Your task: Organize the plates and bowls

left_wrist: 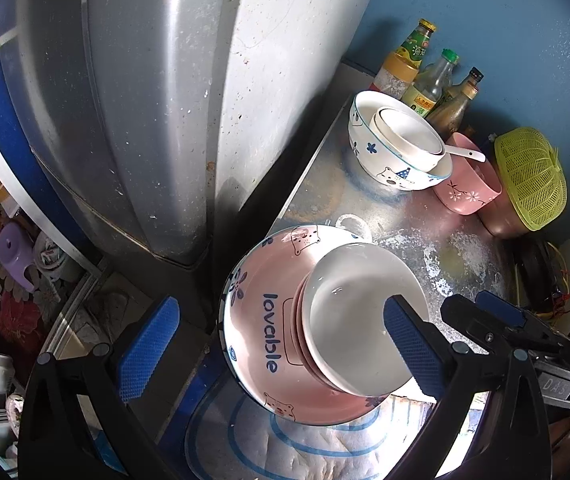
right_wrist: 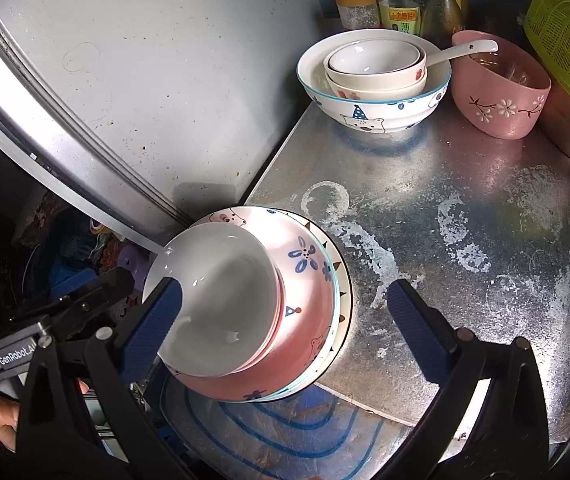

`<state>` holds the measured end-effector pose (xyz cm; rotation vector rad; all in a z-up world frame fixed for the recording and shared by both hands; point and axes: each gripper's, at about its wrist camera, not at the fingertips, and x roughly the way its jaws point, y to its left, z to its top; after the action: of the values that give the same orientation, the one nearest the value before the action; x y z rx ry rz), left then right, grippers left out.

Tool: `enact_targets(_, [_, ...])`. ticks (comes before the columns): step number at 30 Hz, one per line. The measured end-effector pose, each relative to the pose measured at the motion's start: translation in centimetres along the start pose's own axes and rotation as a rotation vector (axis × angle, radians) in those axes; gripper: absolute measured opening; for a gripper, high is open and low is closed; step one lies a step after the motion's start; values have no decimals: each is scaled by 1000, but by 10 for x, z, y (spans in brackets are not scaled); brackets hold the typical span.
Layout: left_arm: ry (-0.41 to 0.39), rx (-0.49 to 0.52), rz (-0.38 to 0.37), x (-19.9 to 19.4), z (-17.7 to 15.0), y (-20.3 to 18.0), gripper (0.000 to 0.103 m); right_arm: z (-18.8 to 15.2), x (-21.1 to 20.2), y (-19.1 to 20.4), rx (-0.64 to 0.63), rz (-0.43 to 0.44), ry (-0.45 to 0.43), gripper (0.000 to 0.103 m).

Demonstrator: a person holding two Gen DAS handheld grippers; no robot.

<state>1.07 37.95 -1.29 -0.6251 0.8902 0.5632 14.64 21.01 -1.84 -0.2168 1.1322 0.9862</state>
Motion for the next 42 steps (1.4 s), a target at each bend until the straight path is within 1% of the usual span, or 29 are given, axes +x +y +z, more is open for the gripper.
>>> enact_targets(4, [4,11,15,-1,-4,-1,102,-3,-3,0,-10,-6,-14,103])
enact_targets(10, [9,-14,16,-3,-9,2,102,-8,-9,8,-72,-24,-54,103])
enact_targets(15, [5,-42,4,-5,-13,4,102,-10,-12,8,-62,-44,-44,103])
enact_targets(21, [-4,-35,21,-8,-17,-1,102,-15,-16,3,-41,-52,-36,103])
enact_targets(25, [-15,-41,37,-12,-19,-3,102,-19,-21,3,-35,-44,-36,103])
enact_targets(30, [-28,-25,89,-17,-22,-7,102,-23,-30,2,-32,-40,-53,103])
enact_targets(34, [-24,-26,92,-18,-23,-7,102,-27,-37,2,-28,-43,-70,103])
enact_targets(37, [-23,-5,127,-20,-26,-10,102,-29,-40,3,-31,-41,-76,103])
enact_targets(39, [-29,4,165,-22,-28,-13,102,-30,-41,4,-35,-42,-79,103])
enact_targets(42, [-32,7,156,-25,-31,-14,102,-32,-44,5,-38,-43,-81,103])
